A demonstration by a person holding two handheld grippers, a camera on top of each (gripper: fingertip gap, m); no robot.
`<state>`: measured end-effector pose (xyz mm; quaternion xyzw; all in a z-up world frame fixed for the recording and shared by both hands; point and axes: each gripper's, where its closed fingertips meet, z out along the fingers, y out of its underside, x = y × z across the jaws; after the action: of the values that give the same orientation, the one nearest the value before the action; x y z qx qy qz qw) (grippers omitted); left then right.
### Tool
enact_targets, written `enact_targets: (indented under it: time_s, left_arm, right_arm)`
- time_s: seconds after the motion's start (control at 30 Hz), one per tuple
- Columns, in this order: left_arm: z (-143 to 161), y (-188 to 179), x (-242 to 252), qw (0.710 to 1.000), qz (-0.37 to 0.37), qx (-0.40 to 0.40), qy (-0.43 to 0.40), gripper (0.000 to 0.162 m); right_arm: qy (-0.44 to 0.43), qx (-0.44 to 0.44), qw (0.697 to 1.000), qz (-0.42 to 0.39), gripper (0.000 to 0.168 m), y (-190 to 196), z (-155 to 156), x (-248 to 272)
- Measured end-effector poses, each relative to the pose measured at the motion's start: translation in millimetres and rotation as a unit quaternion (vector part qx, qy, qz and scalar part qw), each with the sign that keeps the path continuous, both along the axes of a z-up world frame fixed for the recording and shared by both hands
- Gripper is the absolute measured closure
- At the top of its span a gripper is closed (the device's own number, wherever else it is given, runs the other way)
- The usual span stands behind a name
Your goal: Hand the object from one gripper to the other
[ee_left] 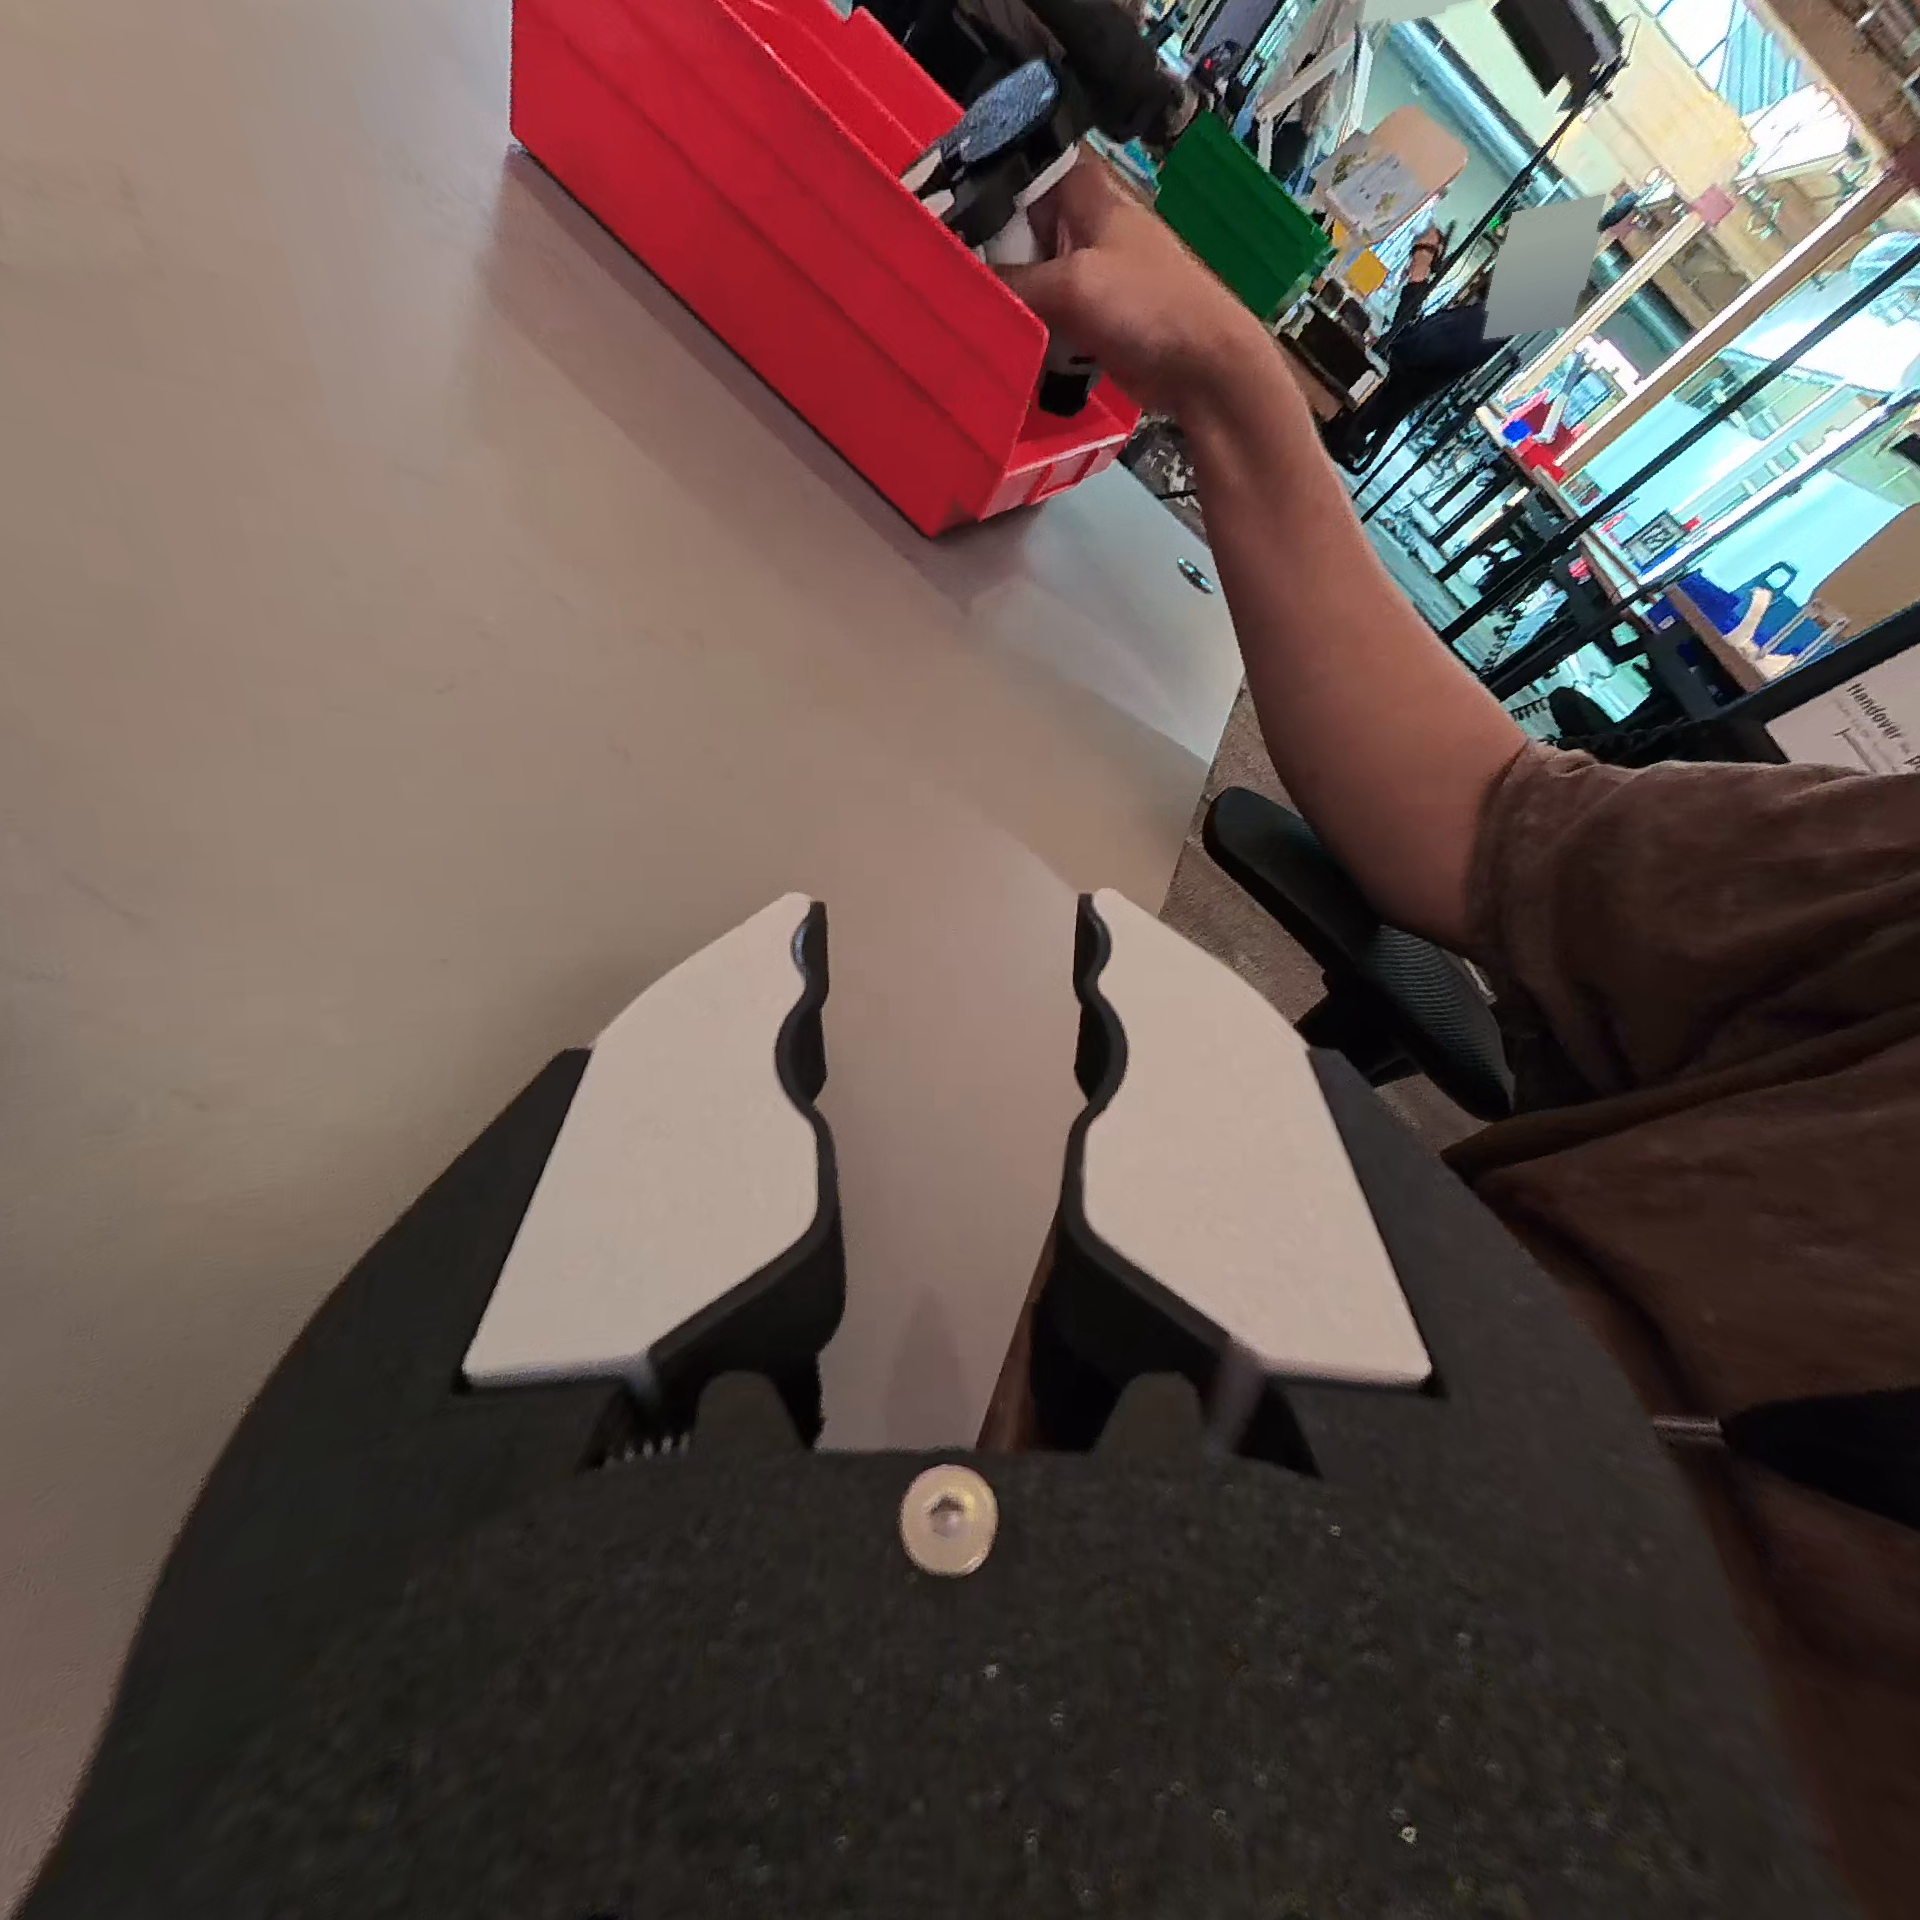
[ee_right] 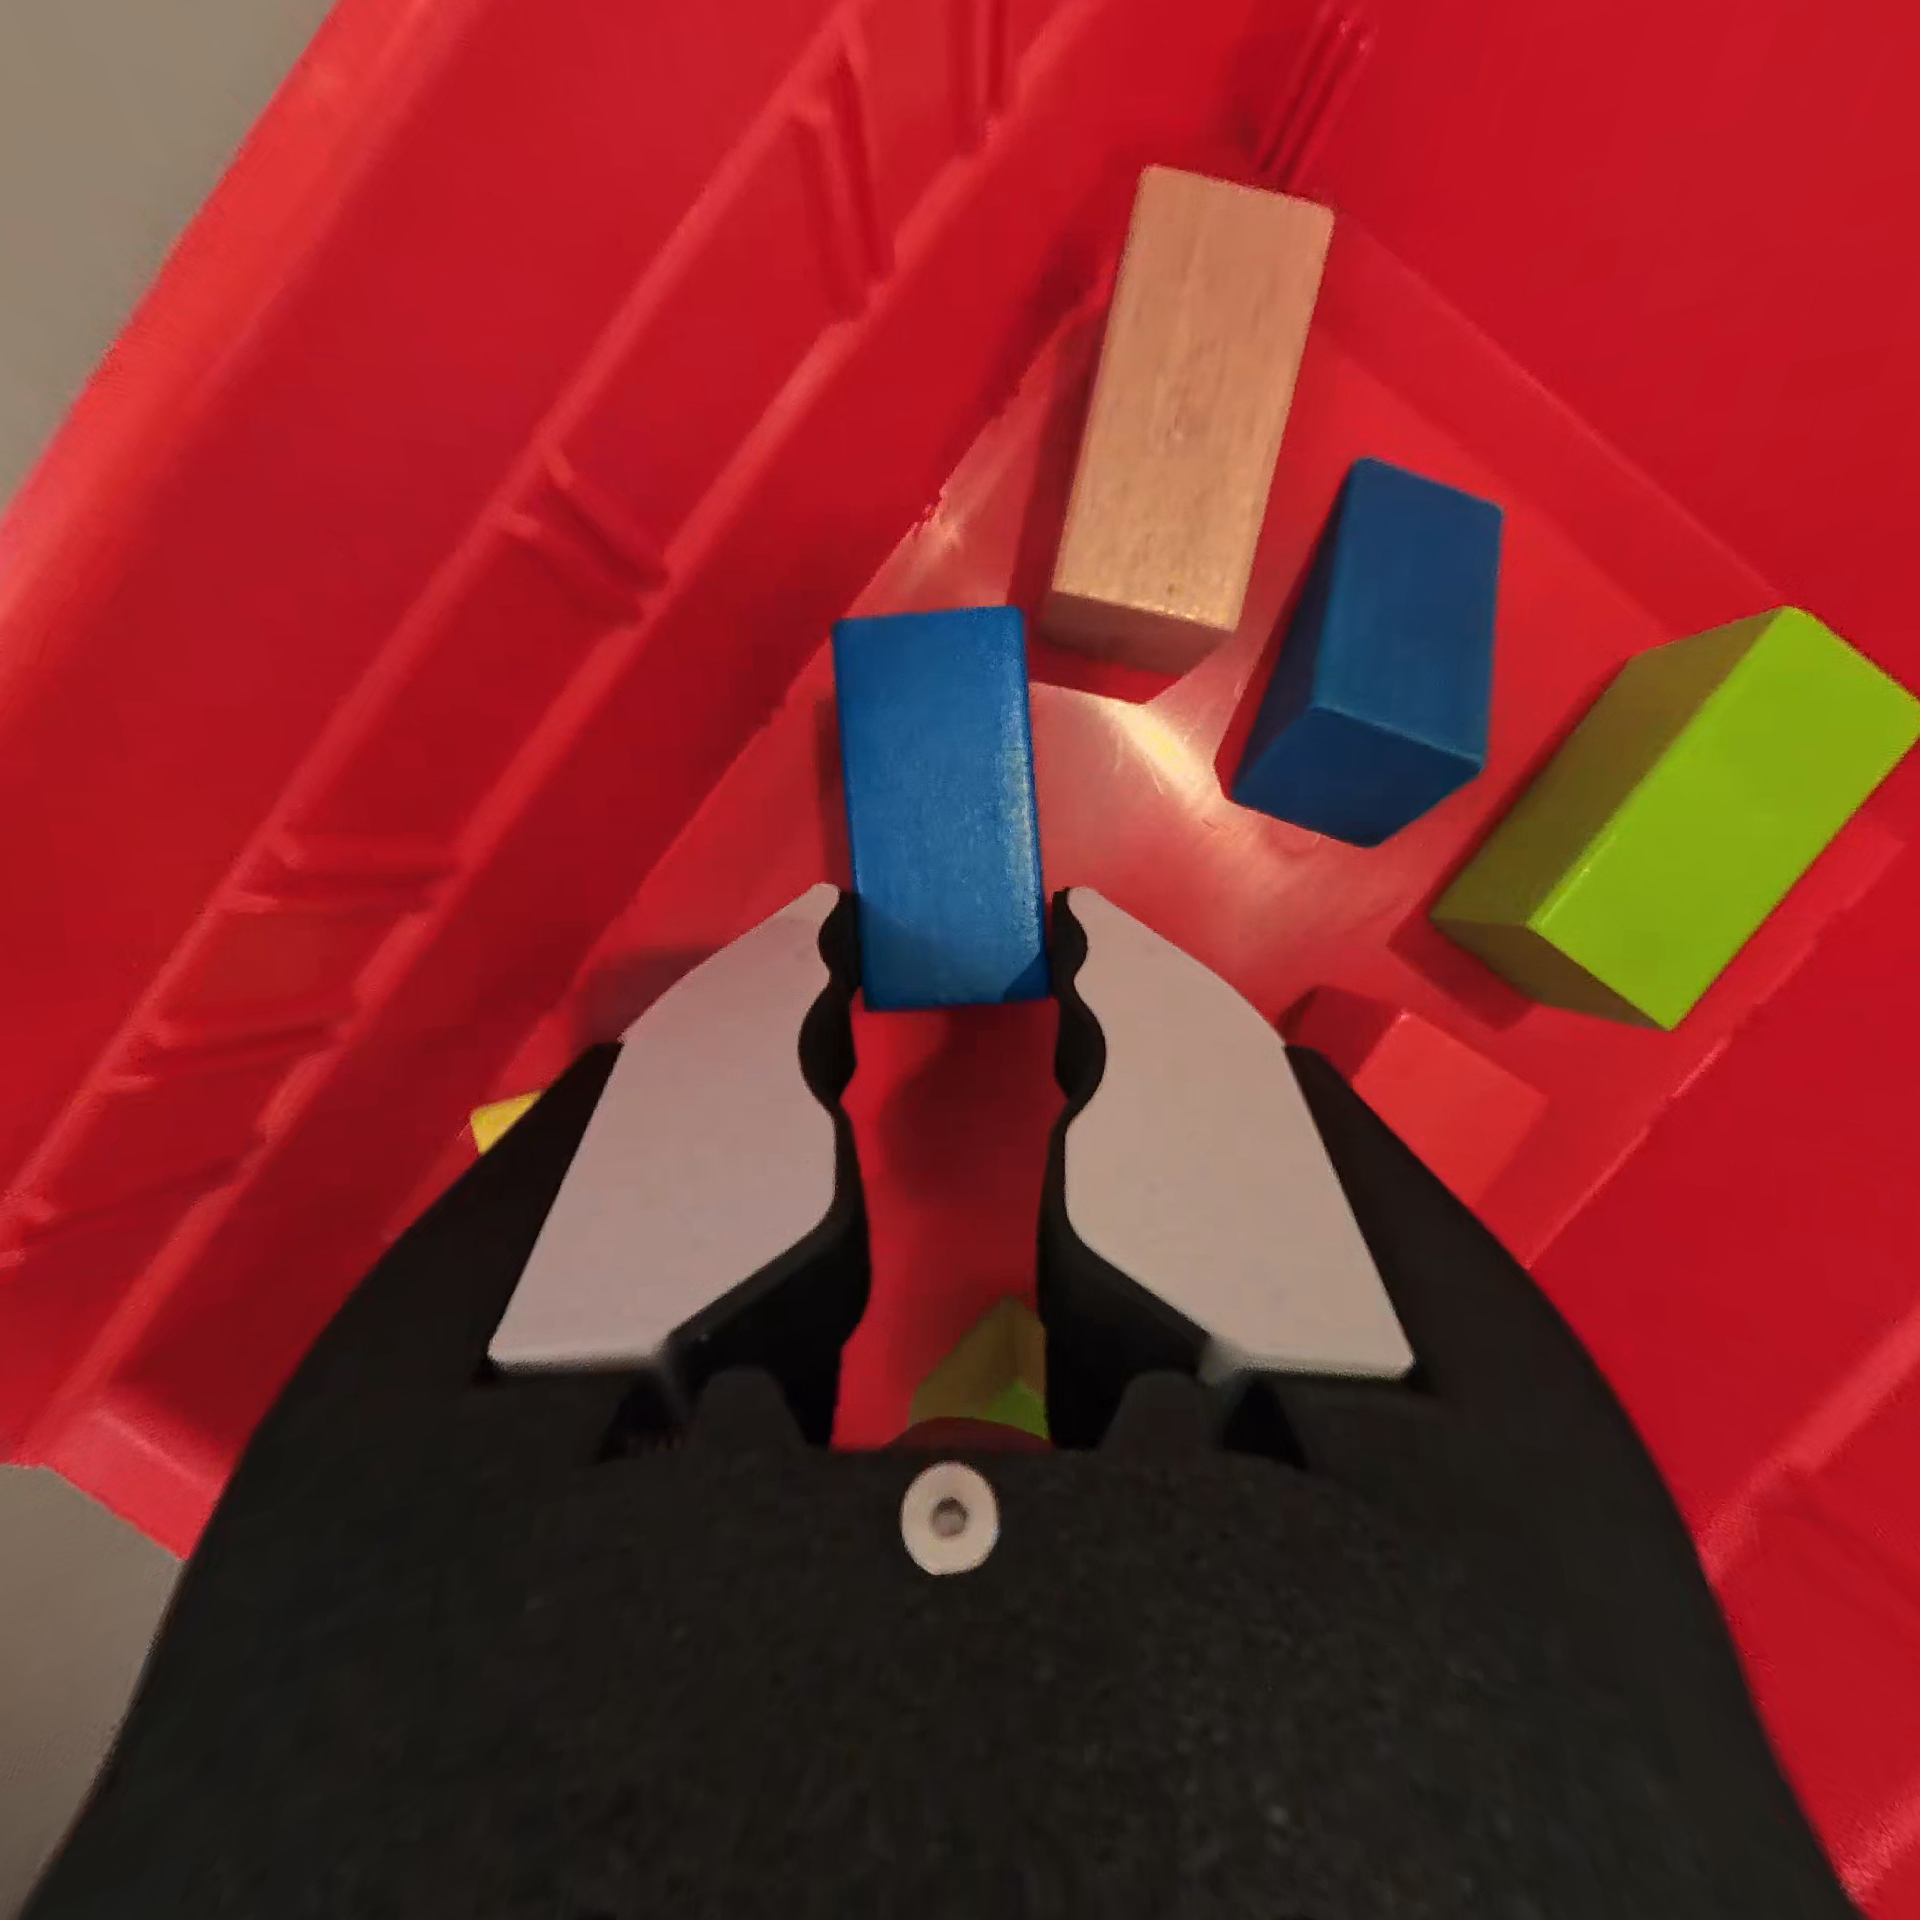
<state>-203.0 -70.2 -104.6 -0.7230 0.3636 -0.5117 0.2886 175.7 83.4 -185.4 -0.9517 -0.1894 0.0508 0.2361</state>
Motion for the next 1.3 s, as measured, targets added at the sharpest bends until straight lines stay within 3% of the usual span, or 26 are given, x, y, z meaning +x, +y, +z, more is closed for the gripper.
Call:
enact_targets:
  time_s: [0.17,0.27,0.37,0.47,0.57,0.6,0.67,0.77,0.87,0.93,1.03,1.1,1.17,1.3]
  left_arm:
    - [1,2,-2,1.0,0.007,0.007,0.001,0.117]
    - [7,2,-2,1.0,0.01,0.021,-0.001,0.117]
    - [10,5,-7,0.998,0.022,0.052,0.007,0.117]
    - [18,10,-10,0.996,0.041,0.083,0.005,0.114]
    - [21,15,-14,0.992,0.059,0.112,0.003,0.107]
    - [21,16,-16,0.991,0.062,0.12,0.008,0.107]
    - [22,19,-18,0.989,0.069,0.134,0.016,0.105]
    - [25,22,-23,0.986,0.077,0.145,0.023,0.103]
    - [34,27,-31,0.986,0.09,0.136,0.028,0.104]
    - [47,38,-41,0.986,0.111,0.119,0.035,0.104]
    - [50,86,-77,0.97,0.192,0.085,0.121,0.106]
    - [45,125,-102,0.952,0.24,0.04,0.186,0.106]
    - [38,161,-112,0.94,0.243,0.007,0.238,0.115]
    - [9,240,-125,0.896,0.259,-0.044,0.357,0.115]
  right_arm:
    - [0.011,0.015,1.0,-0.005,0.13,1,-1,-2]
    - [-0.004,0.051,0.999,-0.012,0.119,-5,30,4]
    - [-0.022,0.17,0.985,-0.029,0.114,-17,125,7]
    - [-0.021,0.334,0.942,-0.038,0.12,-48,235,-18]
    - [0.032,0.456,0.889,0.017,0.121,-79,289,-81]
    - [0.06,0.467,0.881,0.041,0.12,-88,286,-109]
    - [0.153,0.437,0.88,0.104,0.12,-108,249,-174]
    - [0.283,0.288,0.885,0.233,0.118,-157,149,-268]
    - [0.271,0.255,0.893,0.254,0.117,-174,87,-294]
    - [0.245,0.247,0.896,0.274,0.117,-177,72,-303]
    - [0.209,0.265,0.899,0.278,0.114,-169,69,-304]
    - [0.216,0.265,0.897,0.28,0.114,-171,68,-305]
    - [0.216,0.238,0.902,0.289,0.116,-177,56,-306]
    - [0.192,0.203,0.913,0.298,0.116,-183,41,-303]
